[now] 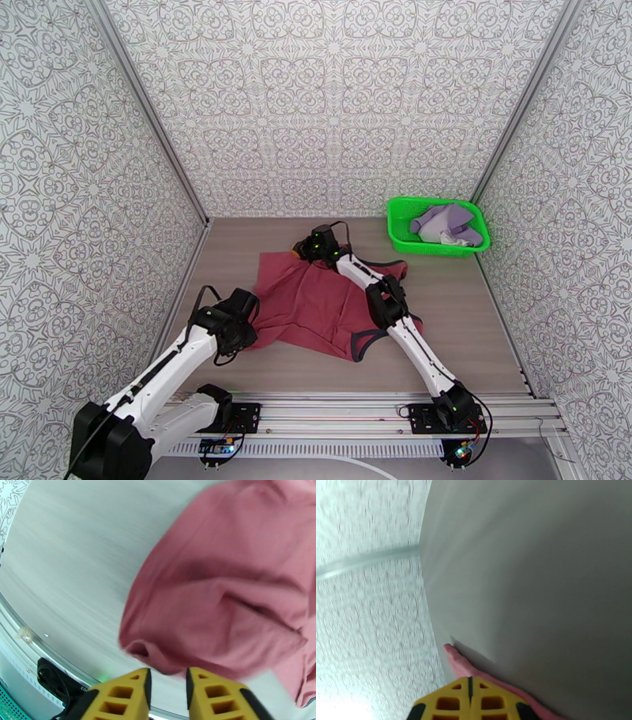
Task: Fold and stack the mixed laundry pile
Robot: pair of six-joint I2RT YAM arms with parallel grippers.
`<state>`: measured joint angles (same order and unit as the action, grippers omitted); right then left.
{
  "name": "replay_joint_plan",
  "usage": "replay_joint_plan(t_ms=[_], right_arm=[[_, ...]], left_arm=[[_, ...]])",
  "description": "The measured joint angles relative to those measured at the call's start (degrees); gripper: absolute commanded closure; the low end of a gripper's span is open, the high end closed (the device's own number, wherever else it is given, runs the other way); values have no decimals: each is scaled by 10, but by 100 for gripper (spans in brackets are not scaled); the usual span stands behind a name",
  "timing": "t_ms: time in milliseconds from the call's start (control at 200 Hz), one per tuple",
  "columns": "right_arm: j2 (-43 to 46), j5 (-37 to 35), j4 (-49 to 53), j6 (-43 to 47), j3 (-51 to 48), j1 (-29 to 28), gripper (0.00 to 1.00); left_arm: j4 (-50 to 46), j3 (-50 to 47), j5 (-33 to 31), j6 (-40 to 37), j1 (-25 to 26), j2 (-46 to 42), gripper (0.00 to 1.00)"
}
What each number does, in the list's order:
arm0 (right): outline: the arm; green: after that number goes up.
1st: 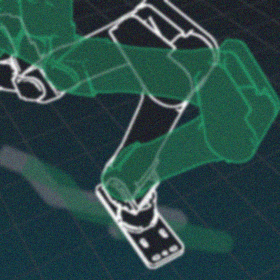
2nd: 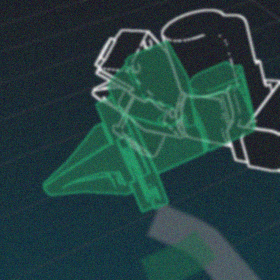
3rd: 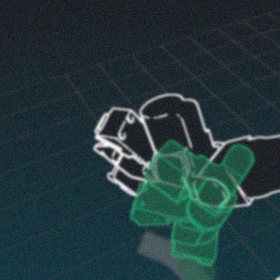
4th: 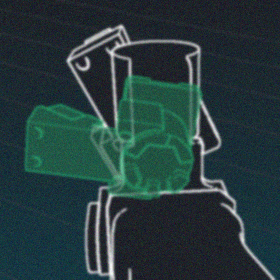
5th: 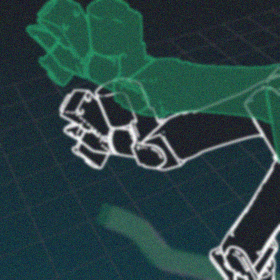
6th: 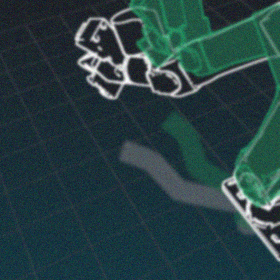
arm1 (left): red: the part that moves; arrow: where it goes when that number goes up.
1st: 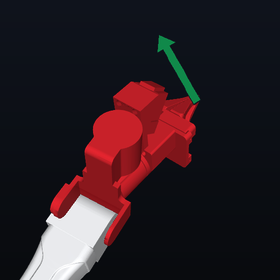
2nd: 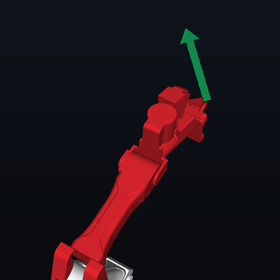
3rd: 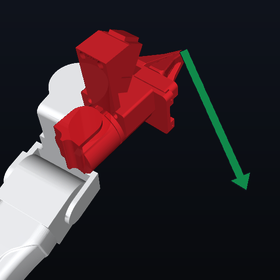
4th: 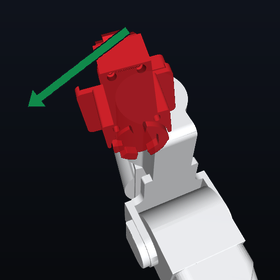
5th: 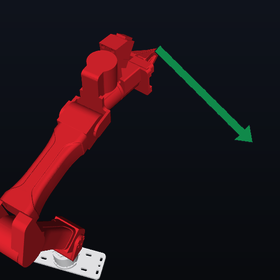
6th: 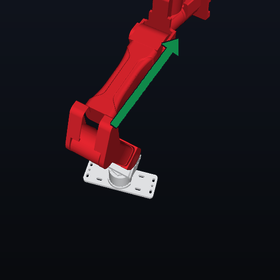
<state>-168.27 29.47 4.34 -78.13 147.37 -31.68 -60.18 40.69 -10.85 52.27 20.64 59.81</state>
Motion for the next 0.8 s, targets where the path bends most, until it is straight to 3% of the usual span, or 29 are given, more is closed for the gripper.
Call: replay_joint_plan(t_ms=[55,130,205,295,345,585,800], right_arm=[[0,-6,0,1,0,7,100],[0,-12,0,1,0,11,100],[0,-14,-1,1,2,13,100],[0,-13,0,1,5,13,100],[0,-11,0,5,8,13,100],[44,26,3,71,-35,15,95],[207,68,9,160,-160,16,91]], left_arm=[[4,0,3,6,0,4,96],[7,0,5,5,-1,13,95],[13,0,6,6,-2,18,80],[22,0,9,12,-5,19,51],[27,-2,12,15,-7,19,45],[40,-46,50,22,-61,17,44],[72,-103,100,32,-135,5,45]])
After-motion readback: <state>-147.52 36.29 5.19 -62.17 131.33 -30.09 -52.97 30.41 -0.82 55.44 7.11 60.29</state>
